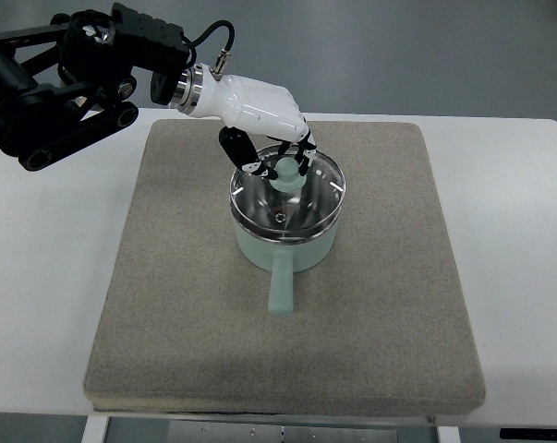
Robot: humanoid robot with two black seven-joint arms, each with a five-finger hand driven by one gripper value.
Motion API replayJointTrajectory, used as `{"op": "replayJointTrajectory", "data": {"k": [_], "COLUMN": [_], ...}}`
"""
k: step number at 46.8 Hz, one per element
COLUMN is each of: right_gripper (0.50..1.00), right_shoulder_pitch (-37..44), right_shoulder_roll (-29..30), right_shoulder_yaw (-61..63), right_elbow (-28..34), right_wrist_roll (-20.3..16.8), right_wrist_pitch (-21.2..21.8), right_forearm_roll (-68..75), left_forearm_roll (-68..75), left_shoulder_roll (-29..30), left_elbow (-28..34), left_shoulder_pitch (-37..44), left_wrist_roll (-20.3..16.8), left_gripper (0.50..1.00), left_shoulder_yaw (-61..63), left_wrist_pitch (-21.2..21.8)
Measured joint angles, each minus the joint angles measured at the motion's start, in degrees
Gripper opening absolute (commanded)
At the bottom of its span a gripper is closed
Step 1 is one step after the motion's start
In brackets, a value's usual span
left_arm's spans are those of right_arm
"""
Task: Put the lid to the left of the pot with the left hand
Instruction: 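Lift the glass lid off the pot with the left hand, then lower the lid onto the mat beside the pot, nearer the left hand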
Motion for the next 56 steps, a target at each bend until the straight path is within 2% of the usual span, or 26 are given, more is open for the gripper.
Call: {"op": "replayJointTrajectory", "data": {"k": [33,56], "right_gripper": [0.921,0.921], "right_shoulder_pitch": [0.00,0.00], "right_shoulder_roll": [0.00,0.00], "right_shoulder_yaw": [0.00,0.00], "right_elbow": [0.00,0.00], "right_wrist_roll": [0.00,0.00], "right_wrist_pitch": [0.00,0.00], "right_forearm_roll": [0.00,0.00], "left_forearm_roll": [-1.96,-3.21], "left_shoulder_roll": [1.90,11.17], "left_elbow": [11.65,13.20], "left_shoulder_pitch": [0.44,0.43], "left_wrist_roll": [0.00,0.01], "left_gripper": [0.500,0.500], "left_shoulder_yaw": [0.09,0.92], "left_wrist_pitch": [0.55,-0.43]}}
